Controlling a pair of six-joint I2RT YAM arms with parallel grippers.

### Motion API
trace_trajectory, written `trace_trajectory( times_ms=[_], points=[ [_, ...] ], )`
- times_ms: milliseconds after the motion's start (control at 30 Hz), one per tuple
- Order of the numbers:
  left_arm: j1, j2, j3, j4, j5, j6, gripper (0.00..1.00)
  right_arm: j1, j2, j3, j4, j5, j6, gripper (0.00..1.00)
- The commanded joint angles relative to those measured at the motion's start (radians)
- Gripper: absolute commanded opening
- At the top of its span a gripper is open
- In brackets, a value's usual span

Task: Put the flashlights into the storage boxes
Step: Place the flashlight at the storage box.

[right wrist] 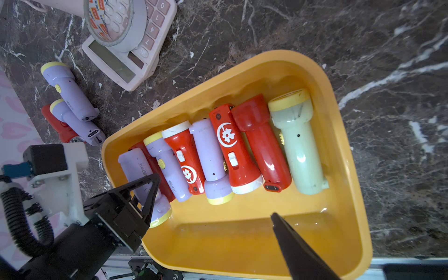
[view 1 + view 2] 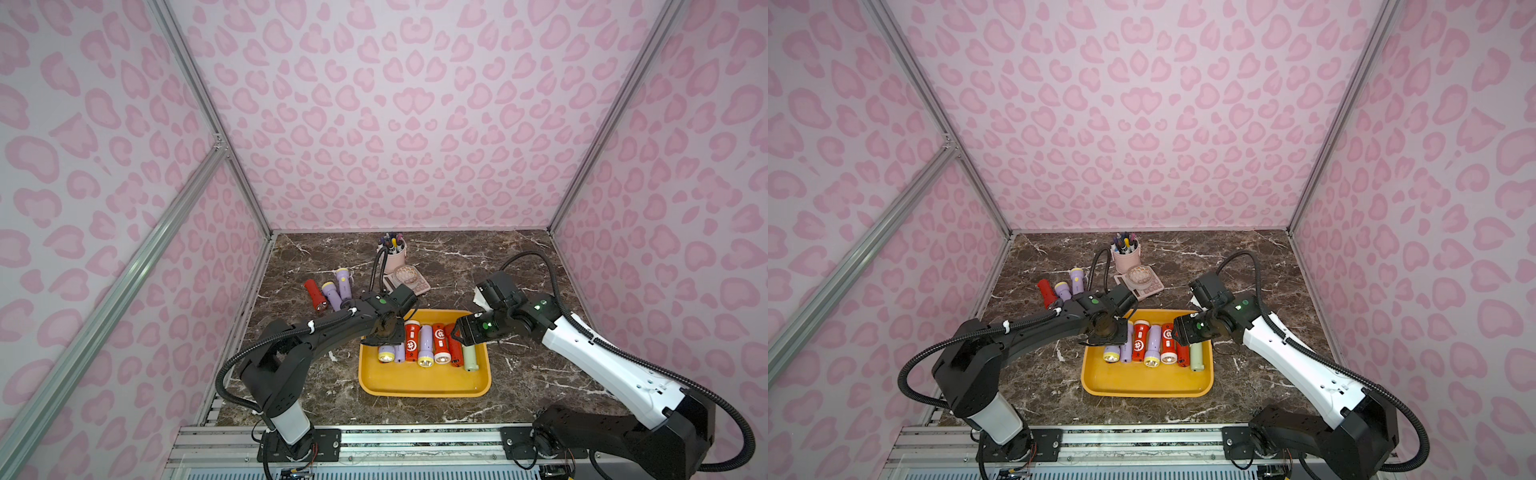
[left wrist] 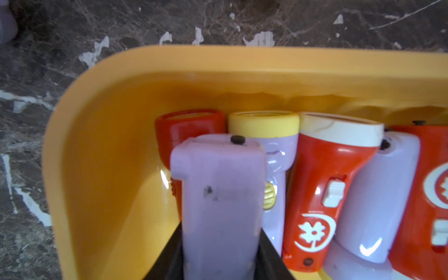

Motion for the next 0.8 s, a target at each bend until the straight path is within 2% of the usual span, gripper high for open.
trace_trajectory(
  times_ms=[0,267,600,767],
  points=[
    [0.001,0.013,0.017,0.011,-0.022,0.011,0.42,-0.004,0.001,0.014,-0.031,0.009,-0.015,0.65],
    [0.001,0.017,0.05,-0.023,-0.055,0.045,0.51,-0.006,0.031,0.051,-0.046,0.012,-0.015,0.65],
    [0.015,-0.031,0.125,-0.122,-0.098,0.078,0.55,-0.006,0.094,0.107,-0.045,0.008,-0.023,0.64],
    [0.087,-0.1,0.17,-0.179,-0.122,0.126,0.58,-0.006,0.135,0.157,-0.043,0.005,-0.03,0.65]
  ],
)
